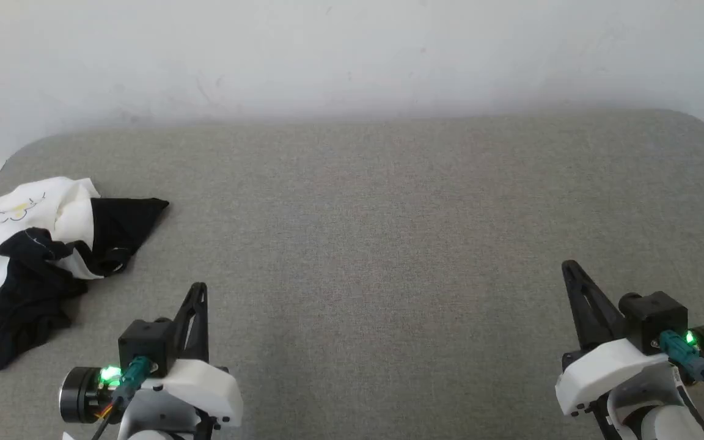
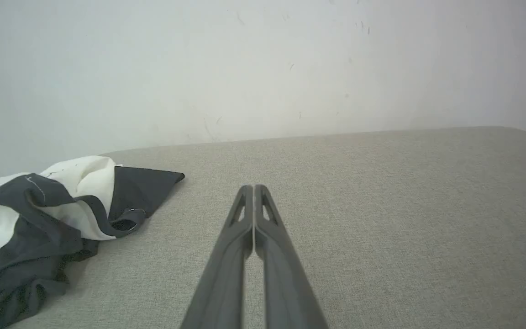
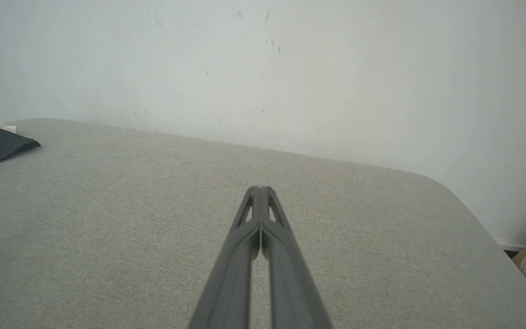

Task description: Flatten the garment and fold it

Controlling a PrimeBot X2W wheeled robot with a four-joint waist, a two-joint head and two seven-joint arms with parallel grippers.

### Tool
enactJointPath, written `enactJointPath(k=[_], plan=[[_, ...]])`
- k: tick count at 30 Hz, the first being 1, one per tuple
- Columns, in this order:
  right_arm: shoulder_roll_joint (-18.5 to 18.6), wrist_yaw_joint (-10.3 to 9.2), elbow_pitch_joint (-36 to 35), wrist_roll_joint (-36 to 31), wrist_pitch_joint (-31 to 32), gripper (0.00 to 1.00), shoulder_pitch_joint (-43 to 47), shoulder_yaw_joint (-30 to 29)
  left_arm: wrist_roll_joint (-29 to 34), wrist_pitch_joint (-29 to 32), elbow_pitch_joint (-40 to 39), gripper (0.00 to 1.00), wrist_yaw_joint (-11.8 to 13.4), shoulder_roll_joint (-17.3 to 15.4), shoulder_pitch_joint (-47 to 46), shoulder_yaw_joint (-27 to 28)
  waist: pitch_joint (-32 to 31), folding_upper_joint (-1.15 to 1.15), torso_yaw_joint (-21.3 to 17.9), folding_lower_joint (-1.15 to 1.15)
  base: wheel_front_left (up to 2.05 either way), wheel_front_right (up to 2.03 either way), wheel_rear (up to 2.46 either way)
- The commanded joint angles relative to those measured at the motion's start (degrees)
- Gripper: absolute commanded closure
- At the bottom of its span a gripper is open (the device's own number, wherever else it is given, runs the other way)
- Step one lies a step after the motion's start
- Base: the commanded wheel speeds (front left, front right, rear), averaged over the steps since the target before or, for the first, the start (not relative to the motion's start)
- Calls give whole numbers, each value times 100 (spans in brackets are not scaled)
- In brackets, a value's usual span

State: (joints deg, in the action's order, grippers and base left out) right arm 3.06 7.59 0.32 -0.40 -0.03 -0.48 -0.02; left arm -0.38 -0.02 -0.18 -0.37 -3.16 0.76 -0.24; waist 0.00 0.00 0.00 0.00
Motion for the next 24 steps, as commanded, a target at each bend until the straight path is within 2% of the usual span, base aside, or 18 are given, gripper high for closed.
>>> enactJointPath(k=[1, 24], plan=[[-18, -10, -32, 40, 3, 100, 48, 2, 38, 2, 18, 100, 37, 28, -76, 24, 0, 0, 0, 0, 0, 0, 0], [-18, -10, -32, 40, 3, 100, 48, 2, 38, 2, 18, 100, 37, 28, -76, 24, 0, 0, 0, 0, 0, 0, 0]])
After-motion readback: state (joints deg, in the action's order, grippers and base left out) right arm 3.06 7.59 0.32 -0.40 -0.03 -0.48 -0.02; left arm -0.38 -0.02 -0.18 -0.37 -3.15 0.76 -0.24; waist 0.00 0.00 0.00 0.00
